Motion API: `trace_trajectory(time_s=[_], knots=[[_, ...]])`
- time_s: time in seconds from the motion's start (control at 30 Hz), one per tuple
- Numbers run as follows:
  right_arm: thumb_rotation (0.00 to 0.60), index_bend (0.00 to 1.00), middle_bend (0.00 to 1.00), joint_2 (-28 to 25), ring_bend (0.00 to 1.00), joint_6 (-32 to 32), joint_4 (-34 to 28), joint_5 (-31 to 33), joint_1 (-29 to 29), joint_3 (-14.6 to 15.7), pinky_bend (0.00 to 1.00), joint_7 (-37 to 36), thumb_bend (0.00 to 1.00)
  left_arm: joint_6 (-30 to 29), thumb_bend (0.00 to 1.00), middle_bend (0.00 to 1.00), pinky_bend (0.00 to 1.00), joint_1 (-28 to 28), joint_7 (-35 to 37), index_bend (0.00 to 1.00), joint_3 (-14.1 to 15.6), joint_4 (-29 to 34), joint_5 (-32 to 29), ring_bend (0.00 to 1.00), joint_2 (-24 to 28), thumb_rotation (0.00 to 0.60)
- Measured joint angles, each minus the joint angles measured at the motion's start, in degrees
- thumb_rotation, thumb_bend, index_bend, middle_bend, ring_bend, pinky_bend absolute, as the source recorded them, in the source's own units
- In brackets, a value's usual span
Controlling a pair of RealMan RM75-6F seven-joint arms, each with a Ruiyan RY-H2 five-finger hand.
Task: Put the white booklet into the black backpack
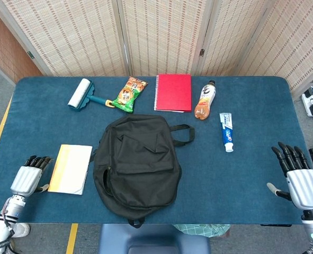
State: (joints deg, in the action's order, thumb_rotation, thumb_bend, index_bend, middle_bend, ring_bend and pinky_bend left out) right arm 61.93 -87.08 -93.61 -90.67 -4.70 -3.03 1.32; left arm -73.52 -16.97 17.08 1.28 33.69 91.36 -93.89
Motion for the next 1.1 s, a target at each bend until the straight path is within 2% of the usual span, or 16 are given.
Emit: trace_trajectory(time_s=[0.23, 0.73, 1.1], knots=[[0.600, 0.00, 0.05, 0.01, 0.02, -0.07, 0.21, 0.30, 0.18, 0.04, 0.00, -0.26, 0.00, -1.53, 0.06, 0.23, 0.18, 0.01, 0.89, 0.22, 0.74, -0.77, 0.55, 0.22, -0.82, 0.600], [0.600, 0.00, 0.05, -0.03, 0.02, -0.63, 0.50, 0.33, 0.52, 0.03, 0.00, -0.93, 0.00, -6.96, 0.07, 0.23, 0.19, -1.14, -1.01, 0.23, 1.69, 6.44, 3.13, 0.22, 0.95, 0.600], [0.600, 0.00, 0.05, 0.30, 0.02, -0.38, 0.51, -0.11, 0.34, 0.24, 0.00, -0.95, 0.00, -10.69, 0.15, 0.23, 0.19, -0.08, 1.12, 0.23, 4.34, -0.86, 6.06, 0.22, 0.17, 0.600]])
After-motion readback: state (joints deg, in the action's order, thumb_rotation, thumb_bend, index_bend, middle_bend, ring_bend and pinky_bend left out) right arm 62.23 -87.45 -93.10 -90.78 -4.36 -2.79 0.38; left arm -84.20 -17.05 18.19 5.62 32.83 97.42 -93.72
